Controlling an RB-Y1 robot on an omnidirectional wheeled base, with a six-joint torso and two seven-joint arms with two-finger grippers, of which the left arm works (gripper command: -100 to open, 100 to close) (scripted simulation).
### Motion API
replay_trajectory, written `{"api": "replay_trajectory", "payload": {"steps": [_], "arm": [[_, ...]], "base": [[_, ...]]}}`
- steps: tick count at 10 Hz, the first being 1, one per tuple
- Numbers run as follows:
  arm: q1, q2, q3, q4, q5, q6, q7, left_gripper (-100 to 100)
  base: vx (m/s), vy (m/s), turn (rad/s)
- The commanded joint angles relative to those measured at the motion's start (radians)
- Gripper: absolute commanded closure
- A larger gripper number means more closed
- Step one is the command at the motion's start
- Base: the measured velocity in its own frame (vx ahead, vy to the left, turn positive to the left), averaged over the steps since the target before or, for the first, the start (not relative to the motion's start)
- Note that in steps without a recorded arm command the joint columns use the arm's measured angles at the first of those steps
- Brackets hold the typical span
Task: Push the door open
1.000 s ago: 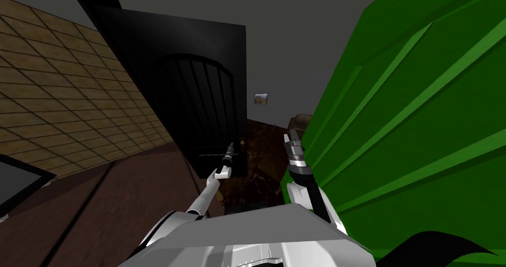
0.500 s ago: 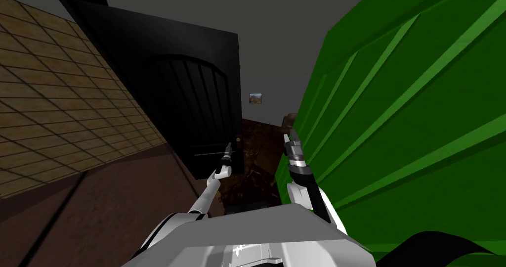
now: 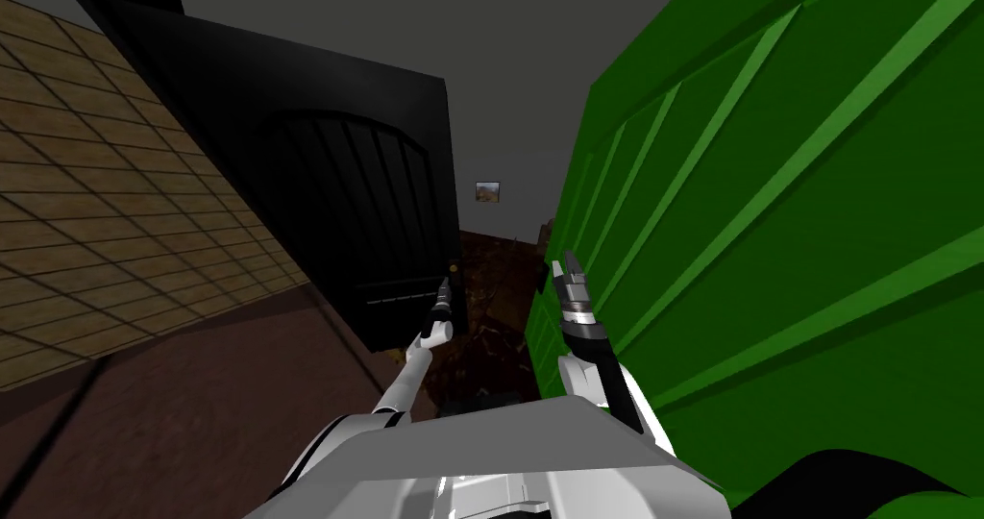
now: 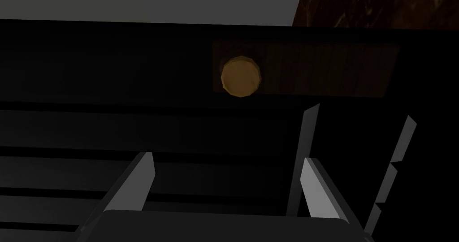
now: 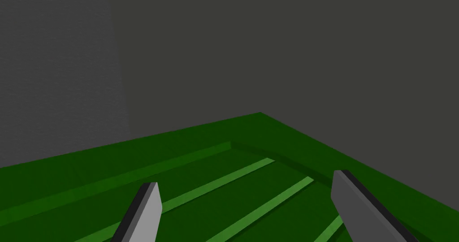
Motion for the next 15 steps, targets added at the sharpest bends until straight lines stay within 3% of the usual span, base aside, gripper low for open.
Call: {"api": "replay_trajectory", "payload": {"steps": [1, 4, 6, 7, 11, 12, 13, 15], "arm": [[0.000, 0.022, 0.001, 0.001, 0.000, -0.002, -0.001, -100], [-0.001, 0.053, 0.005, 0.006, -0.001, -0.009, -0.003, -100], [-0.001, 0.054, 0.008, 0.009, -0.001, -0.014, -0.005, -100], [-0.002, 0.049, 0.009, 0.010, -0.001, -0.016, -0.006, -100], [-0.002, -0.008, 0.014, 0.015, -0.001, -0.025, -0.009, -100], [0.000, 0.002, 0.013, 0.010, -0.001, -0.023, -0.006, -100], [0.000, 0.002, 0.013, 0.010, -0.001, -0.023, -0.006, 100], [0.000, 0.002, 0.013, 0.010, -0.001, -0.023, -0.006, 100]], "base": [[0.056, 0.066, 0.017], [0.179, 0.095, -0.013], [0.246, 0.013, -0.018], [0.206, -0.023, -0.021], [0.178, -0.044, -0.023], [0.062, -0.024, 0.000], [-0.008, 0.002, 0.002], [-0.025, 0.007, -0.007]]}}
